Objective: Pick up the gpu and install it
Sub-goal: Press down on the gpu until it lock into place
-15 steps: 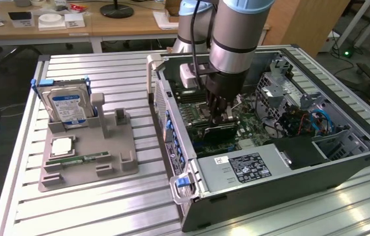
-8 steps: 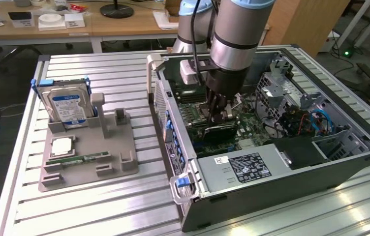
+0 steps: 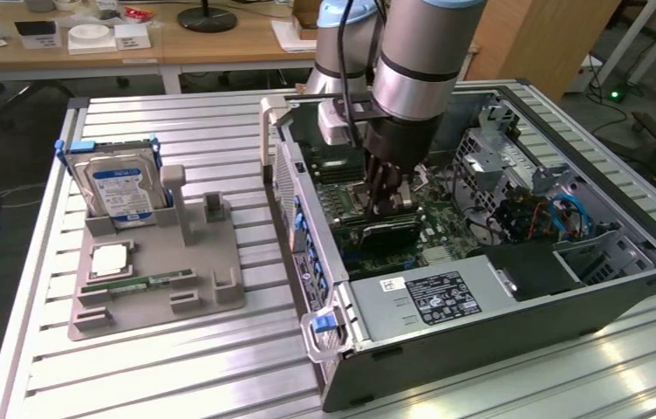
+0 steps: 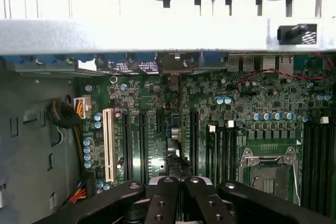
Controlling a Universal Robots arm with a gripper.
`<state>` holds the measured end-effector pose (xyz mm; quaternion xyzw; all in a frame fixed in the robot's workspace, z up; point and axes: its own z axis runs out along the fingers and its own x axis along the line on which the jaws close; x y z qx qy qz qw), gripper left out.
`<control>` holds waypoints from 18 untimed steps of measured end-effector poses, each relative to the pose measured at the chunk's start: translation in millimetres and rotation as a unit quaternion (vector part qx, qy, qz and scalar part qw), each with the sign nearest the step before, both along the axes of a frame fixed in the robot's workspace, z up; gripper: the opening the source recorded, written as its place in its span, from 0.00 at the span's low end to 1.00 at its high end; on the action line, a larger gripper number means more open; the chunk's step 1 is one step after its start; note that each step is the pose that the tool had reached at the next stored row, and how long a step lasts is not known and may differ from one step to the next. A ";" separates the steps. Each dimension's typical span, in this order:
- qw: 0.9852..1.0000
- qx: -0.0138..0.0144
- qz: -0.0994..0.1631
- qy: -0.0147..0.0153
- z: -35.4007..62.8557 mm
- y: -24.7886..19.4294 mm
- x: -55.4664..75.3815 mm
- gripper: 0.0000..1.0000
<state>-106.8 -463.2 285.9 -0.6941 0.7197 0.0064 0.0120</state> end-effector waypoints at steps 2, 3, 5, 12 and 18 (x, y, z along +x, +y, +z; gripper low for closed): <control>1.000 0.000 0.000 0.000 -0.1 0.0 -3.2 0.10; 1.000 0.000 0.000 0.000 -0.2 0.0 -5.5 0.10; 1.000 0.000 0.000 0.000 -0.2 0.0 -9.9 0.10; 1.000 -0.002 0.016 0.000 -0.3 0.5 -19.3 0.10; 1.000 -0.003 0.028 0.000 -0.3 2.3 -22.4 0.10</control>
